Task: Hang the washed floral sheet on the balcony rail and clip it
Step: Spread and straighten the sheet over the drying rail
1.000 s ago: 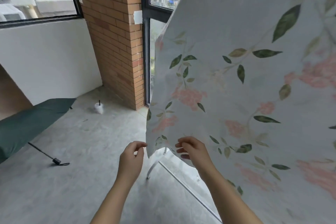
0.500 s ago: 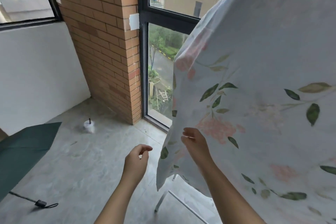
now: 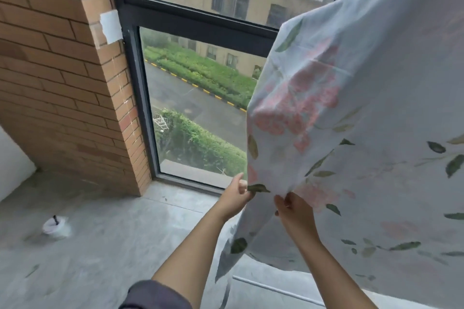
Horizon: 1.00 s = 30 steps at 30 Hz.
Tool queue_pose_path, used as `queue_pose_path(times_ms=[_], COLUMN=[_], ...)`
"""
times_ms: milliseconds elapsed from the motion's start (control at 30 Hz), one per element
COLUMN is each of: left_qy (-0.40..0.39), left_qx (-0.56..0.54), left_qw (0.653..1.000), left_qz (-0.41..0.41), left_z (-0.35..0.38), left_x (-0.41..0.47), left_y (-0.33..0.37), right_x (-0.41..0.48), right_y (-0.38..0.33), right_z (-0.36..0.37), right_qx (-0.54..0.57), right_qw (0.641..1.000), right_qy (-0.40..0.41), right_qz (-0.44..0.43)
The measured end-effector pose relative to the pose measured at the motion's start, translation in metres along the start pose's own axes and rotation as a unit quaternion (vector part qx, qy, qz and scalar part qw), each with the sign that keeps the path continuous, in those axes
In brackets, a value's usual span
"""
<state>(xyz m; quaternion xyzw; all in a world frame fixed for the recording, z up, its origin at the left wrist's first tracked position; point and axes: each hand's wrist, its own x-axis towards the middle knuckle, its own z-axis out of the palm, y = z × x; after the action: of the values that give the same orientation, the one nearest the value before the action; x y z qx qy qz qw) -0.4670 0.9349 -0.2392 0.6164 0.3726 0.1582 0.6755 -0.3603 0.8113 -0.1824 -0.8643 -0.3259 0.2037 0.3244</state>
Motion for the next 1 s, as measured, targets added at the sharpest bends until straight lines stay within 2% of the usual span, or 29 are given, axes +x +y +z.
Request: queue_pose_path(times_ms=[67,133,300,367,400,433,500,567,633,800,933,1000], left_qy=[-0.041,-0.015,0.203,0.248,0.238,0.196,0.032,-0.127,-0.211,-0.296,-0.351,-0.357], left_qx=[0.123,0.203,0.085,0.1,0.105,0.094,0.067,0.059,0.023,-0.097,-0.283,-0.342], left_qw=[0.991,0.977,0.968,0.95,0.951,0.964,0.992,0.99,0.977,0.948,0.881,0.85], left_qz=[0.027,0.062,0.125,0.159,0.166,0.154,0.103,0.034,0.017,0.06,0.144,0.184], left_z=[-0.007,-0.015,-0.081,-0.106,-0.112,-0.12,-0.129,-0.134,-0.13,-0.107,-0.106,-0.109], left_x=[0.013,0.016,0.006,0.0,0.002,0.005,0.008,0.008,0.006,0.003,0.0,-0.003], left_y=[0.006,0.003,0.004,0.017,0.022,0.026,0.033,0.041,0.052,0.089,0.131,0.16], right_x=[-0.003,-0.011,-0.019,-0.016,-0.014,-0.014,-0.013,-0.012,-0.01,-0.01,-0.014,-0.014], right_y=[-0.006,-0.014,-0.04,-0.057,-0.063,-0.069,-0.072,-0.071,-0.07,-0.073,-0.079,-0.085], right_z=[0.006,0.012,0.04,0.049,0.051,0.054,0.056,0.054,0.049,0.037,0.02,0.011], right_qx=[0.014,0.04,0.121,0.136,0.138,0.143,0.142,0.138,0.139,0.153,0.171,0.172], right_qw=[0.999,0.998,0.993,0.991,0.99,0.989,0.989,0.99,0.99,0.988,0.984,0.984], right_qy=[0.027,0.031,-0.004,-0.02,-0.027,-0.032,-0.035,-0.023,-0.005,0.017,0.038,0.037], right_qz=[0.021,0.031,0.01,-0.001,-0.005,-0.007,0.001,0.014,0.019,0.005,-0.015,-0.023])
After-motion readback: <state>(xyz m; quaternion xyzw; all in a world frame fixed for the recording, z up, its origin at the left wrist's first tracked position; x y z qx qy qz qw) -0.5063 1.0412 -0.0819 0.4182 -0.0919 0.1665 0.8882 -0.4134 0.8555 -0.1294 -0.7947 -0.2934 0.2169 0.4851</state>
